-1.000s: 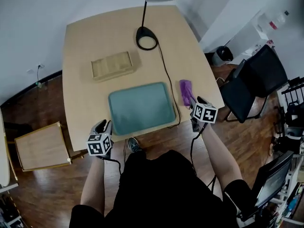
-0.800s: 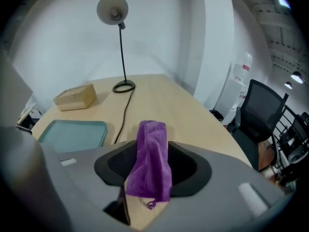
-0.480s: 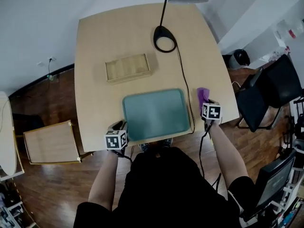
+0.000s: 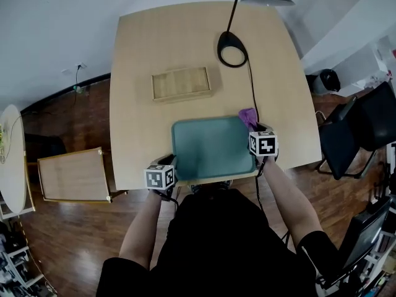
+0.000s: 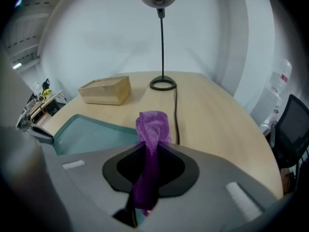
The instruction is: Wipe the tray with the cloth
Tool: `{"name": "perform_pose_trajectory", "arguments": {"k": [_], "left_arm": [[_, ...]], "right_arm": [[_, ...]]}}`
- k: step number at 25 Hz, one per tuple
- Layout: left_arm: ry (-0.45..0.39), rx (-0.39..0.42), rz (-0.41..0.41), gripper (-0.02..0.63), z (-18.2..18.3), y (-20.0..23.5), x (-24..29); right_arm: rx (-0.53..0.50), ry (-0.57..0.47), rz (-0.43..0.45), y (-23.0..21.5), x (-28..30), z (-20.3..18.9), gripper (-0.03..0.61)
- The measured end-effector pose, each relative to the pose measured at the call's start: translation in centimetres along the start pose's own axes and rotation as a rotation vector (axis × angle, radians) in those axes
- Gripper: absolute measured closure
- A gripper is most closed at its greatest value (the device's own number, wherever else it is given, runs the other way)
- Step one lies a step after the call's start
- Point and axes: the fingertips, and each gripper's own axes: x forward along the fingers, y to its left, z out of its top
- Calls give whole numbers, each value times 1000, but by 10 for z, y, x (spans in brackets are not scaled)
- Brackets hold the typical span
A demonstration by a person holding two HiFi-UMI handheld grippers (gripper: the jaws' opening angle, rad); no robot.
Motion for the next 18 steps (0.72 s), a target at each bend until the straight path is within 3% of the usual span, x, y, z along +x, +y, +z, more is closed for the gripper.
{"name": "perform_pose_trajectory", "arguments": {"k": [9,18], "left_arm": [[-33,-77,-37,554,-2,-3,3],[-31,-49,-33,549,-2,-5,2]], "right_arm": [[47,104,68,40,20,-6,522],[78,152,265,166,39,12,522]]}}
